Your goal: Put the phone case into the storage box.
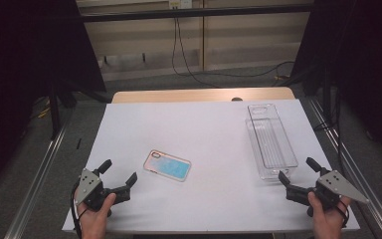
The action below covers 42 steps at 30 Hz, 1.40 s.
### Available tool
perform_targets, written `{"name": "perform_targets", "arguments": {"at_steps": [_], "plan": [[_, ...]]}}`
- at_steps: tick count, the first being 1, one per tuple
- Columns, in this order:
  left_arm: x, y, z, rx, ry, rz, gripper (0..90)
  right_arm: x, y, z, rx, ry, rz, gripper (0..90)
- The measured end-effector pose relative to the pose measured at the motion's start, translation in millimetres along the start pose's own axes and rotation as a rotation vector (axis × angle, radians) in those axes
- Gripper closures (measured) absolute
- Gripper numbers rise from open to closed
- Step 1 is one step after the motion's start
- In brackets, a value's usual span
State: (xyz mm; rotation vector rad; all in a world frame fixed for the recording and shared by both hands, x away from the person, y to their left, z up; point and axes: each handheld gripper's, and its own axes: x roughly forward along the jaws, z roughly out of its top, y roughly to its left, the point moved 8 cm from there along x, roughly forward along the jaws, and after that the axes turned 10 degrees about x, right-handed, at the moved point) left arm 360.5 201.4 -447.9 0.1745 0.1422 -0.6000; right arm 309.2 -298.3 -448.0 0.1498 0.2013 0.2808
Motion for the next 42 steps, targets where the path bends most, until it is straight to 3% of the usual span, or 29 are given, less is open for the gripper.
{"name": "perform_targets", "arguments": {"at_steps": [17,25,27,31,38,42], "plan": [[-2.1,-2.3,4.2,-0.012,-0.007,-0.001,2.5,1.8,1.5,-2.6,0.016,0.016,0.017,0.4],[3.2,-10.6,8.3,-0.014,-0.012,-0.053,3.7,2.6,3.9,-2.0,0.01,0.017,0.022,0.3],[6.1,-10.6,9.7,0.007,-0.012,-0.045,4.0,3.0,3.3,-2.6,0.013,0.019,0.02,0.3],[11.6,-12.3,10.6,0.016,-0.011,-0.074,4.0,3.2,2.7,-3.3,0.017,0.022,0.023,0.3],[15.9,-15.2,13.4,-0.015,-0.018,-0.1,4.6,2.5,3.9,-3.0,0.014,0.021,0.023,0.1],[18.4,-26.6,22.8,-0.007,-0.047,-0.121,4.2,3.6,6.6,-2.6,0.006,0.02,0.031,0.1]]}}
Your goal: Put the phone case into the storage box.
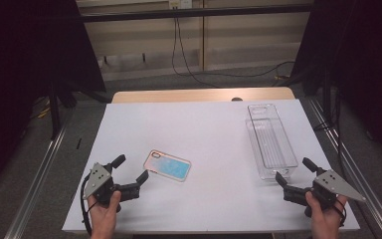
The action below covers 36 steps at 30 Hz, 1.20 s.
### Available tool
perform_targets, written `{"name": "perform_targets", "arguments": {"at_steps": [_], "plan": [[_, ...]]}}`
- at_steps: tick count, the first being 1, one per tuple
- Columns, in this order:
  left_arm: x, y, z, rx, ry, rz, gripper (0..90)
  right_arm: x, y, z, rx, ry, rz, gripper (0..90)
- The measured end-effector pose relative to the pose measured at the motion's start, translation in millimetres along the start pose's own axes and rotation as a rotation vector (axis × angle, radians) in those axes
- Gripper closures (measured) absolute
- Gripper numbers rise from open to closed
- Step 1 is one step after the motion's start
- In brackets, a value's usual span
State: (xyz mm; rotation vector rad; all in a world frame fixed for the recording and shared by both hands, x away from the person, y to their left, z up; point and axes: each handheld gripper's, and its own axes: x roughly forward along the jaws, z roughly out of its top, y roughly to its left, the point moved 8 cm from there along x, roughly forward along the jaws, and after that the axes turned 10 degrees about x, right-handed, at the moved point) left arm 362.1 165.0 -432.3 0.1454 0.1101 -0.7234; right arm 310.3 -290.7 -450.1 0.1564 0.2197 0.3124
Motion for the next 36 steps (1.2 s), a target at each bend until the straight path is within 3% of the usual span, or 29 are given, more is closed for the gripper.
{"name": "perform_targets", "arguments": {"at_steps": [13,18,24,31,36], "plan": [[20.8,-11.6,6.5,0.015,-0.02,-0.037,1.4,-0.7,-0.8,-0.5,0.005,0.001,-0.001,0.1],[27.4,-10.2,8.4,0.029,-0.021,-0.014,1.2,-1.3,-0.4,-0.1,0.006,-0.002,0.002,0.1],[38.5,-11.5,13.6,0.024,-0.037,-0.019,1.4,-1.9,-0.3,0.1,0.003,-0.005,0.002,0.1],[51.3,-19.3,18.9,0.057,-0.036,-0.034,1.3,-2.1,-1.0,0.1,0.005,-0.005,0.001,0.1],[58.9,-13.7,20.8,0.051,-0.034,-0.03,1.5,-2.7,-1.4,0.1,0.002,-0.006,-0.003,0.0]]}}
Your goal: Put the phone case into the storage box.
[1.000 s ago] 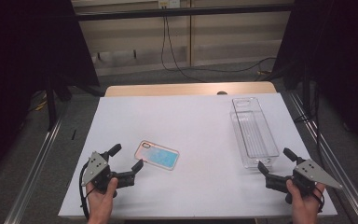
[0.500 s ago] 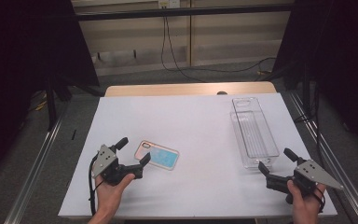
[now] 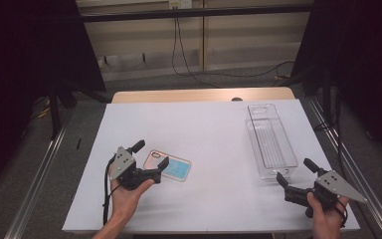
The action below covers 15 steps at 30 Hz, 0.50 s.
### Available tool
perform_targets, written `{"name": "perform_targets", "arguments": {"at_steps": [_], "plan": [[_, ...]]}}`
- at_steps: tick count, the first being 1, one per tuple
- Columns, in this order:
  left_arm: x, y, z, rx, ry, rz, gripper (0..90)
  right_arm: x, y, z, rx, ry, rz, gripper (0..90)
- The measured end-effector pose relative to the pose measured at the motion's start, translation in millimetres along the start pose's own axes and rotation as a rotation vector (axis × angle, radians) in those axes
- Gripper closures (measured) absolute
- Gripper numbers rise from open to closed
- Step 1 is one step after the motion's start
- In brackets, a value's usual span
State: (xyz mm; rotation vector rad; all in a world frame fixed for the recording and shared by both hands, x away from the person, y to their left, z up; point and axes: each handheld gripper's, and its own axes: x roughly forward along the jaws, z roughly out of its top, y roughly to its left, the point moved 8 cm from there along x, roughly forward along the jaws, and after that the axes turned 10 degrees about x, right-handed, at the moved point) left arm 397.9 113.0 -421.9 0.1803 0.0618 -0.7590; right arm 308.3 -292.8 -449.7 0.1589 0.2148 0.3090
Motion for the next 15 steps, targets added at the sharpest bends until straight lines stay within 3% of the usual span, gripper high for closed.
{"name": "perform_targets", "arguments": {"at_steps": [6,11,15], "plan": [[8.9,14.5,0.3,-0.006,0.012,0.028,1.4,0.3,-0.7,-0.2,0.005,0.001,-0.004,0.0],[16.7,17.3,1.8,-0.012,0.012,0.032,1.4,0.1,-0.4,-0.1,0.003,0.0,-0.004,0.0],[25.1,17.2,5.1,0.006,0.014,0.025,1.4,0.4,-0.7,-0.4,0.004,0.002,-0.004,0.0]]}}
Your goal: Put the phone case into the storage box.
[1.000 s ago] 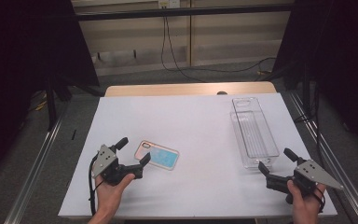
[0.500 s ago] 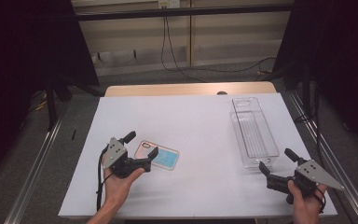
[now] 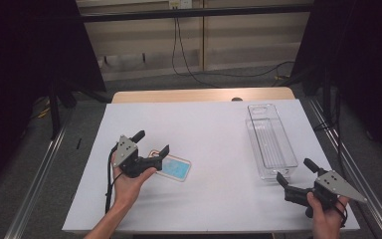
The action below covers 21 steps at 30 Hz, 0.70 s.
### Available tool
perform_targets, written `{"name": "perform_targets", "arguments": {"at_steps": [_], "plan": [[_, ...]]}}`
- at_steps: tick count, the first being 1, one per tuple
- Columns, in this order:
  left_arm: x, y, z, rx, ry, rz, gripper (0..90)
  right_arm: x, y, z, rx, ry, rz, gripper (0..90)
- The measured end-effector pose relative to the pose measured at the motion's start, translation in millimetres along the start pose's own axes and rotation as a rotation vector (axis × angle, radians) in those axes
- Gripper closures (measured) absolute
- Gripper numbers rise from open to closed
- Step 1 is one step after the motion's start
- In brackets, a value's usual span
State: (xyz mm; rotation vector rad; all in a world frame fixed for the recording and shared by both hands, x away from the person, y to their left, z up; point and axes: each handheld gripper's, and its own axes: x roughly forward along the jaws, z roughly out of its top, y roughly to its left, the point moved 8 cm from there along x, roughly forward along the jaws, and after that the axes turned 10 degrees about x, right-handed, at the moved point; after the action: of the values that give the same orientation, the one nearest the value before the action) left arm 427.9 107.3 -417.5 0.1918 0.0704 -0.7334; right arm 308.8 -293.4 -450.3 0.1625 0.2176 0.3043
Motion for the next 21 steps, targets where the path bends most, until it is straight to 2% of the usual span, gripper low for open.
{"name": "perform_targets", "arguments": {"at_steps": [4,9,11,16,21], "plan": [[7.8,0.8,5.8,-0.005,-0.012,-0.003,2.0,-0.5,-0.3,0.6,-0.002,-0.005,-0.004,0.0],[21.0,1.9,9.2,0.018,0.001,0.006,2.5,-0.5,-0.8,-0.2,0.001,-0.001,-0.004,0.0],[26.3,0.0,9.2,0.019,0.012,-0.006,2.4,-0.3,-0.9,-0.4,0.001,0.0,-0.003,0.0],[33.4,-3.4,12.5,0.008,0.001,-0.017,2.6,-0.1,-1.3,-1.0,0.0,0.002,-0.003,0.0],[40.9,-7.8,16.6,0.026,-0.016,-0.032,6.1,0.1,-0.4,-1.1,-0.003,0.003,-0.002,0.0]]}}
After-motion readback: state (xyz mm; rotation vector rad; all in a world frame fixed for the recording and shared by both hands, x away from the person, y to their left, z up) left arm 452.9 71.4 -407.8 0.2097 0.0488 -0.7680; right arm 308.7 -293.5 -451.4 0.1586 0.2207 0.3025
